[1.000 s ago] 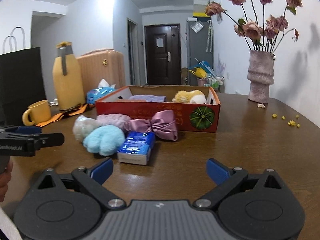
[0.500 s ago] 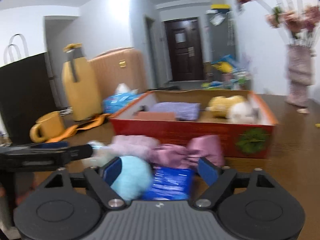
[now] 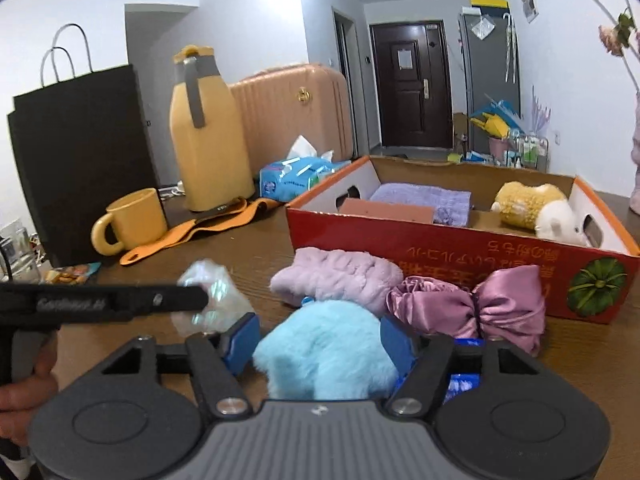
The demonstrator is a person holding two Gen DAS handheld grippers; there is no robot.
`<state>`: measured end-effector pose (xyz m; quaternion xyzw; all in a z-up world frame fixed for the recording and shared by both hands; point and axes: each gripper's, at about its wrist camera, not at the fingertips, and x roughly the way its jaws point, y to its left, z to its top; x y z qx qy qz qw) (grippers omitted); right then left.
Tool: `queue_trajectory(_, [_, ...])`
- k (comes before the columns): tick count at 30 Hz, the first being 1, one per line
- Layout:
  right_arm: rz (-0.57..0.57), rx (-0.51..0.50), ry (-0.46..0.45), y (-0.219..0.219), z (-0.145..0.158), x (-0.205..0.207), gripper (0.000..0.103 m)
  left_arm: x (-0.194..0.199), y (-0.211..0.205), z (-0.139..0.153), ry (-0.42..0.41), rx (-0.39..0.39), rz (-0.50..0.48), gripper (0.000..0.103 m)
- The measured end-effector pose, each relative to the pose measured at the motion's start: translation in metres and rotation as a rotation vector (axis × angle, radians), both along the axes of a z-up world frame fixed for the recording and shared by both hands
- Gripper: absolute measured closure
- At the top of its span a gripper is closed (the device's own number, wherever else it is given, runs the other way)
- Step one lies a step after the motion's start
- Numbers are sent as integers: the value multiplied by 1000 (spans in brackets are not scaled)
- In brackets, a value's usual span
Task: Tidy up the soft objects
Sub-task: 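Grasp the clear iridescent plastic bag with both grippers together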
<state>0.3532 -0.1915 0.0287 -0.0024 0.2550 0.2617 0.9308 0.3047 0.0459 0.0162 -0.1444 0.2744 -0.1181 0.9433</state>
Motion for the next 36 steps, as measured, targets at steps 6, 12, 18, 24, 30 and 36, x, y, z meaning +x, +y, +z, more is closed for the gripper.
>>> queue_trajectory(6, [-87,32,-16,-45,10,-43,37,-42,-58,-5,-45,-13,-240,57])
queue_trajectory(12, [-146,57,-8,-94,11,-83,35,-55,-74,-5,-30,39,-240,40])
queue_trajectory(18, [-69,193,66,-104,-4,-97,37,-70,-52,-3,-31,30,-204,45])
queue_trajectory(24, [-13,274,108,-88,-1,-88,40,-59,-24,7,3,-76,-109,51])
queue_trajectory(30, [-14,255,154,-74,-4,-82,54,-31,-30,-9,110,-150,-176,51])
queue_trajectory(36, [1,365,263,-78,-32,-62,87,-20,-29,-29,190,-262,-229,82])
